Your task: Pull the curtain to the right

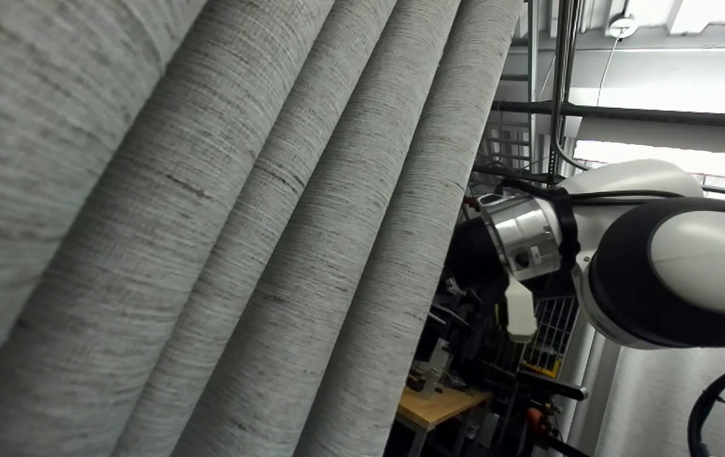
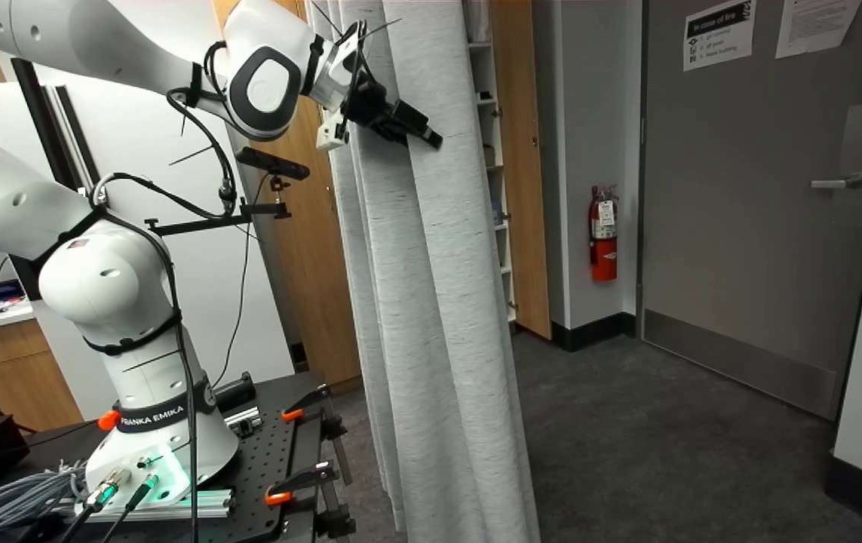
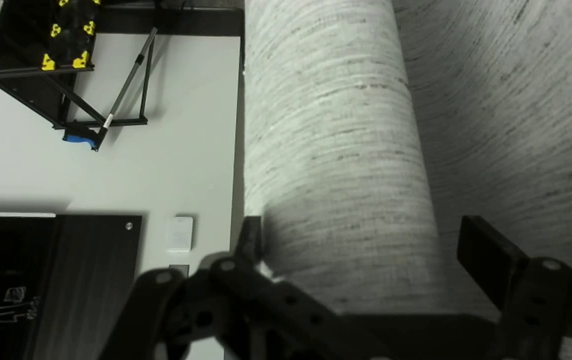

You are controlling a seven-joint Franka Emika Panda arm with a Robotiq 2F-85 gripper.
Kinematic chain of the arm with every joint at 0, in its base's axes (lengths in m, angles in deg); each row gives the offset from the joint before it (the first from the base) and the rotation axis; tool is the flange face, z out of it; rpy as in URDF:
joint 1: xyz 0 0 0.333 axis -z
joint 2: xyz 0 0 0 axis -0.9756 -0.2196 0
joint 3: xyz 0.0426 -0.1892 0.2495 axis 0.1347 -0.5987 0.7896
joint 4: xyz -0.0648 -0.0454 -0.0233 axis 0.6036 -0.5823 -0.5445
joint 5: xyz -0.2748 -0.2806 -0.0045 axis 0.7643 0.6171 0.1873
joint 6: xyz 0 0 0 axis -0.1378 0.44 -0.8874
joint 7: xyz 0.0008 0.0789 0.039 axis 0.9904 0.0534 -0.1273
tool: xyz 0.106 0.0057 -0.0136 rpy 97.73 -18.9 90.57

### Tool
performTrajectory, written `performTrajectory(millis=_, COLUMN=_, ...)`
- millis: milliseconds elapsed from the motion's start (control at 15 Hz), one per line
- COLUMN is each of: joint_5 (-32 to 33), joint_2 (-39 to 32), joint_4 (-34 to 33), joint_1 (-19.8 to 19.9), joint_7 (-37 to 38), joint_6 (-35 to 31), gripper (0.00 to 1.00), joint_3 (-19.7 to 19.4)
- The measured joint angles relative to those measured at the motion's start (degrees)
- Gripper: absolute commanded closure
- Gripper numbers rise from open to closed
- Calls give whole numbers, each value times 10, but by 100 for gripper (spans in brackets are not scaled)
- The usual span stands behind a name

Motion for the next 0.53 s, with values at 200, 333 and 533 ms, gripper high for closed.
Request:
performTrajectory(millis=200, joint_5=1, joint_2=-1, joint_4=-6, joint_1=0, joint_7=-2, joint_6=0, gripper=0, joint_3=1)
performTrajectory(millis=333, joint_5=1, joint_2=-2, joint_4=-7, joint_1=0, joint_7=-3, joint_6=0, gripper=0, joint_3=1)
performTrajectory(millis=533, joint_5=1, joint_2=-2, joint_4=-7, joint_1=0, joint_7=-3, joint_6=0, gripper=0, joint_3=1)
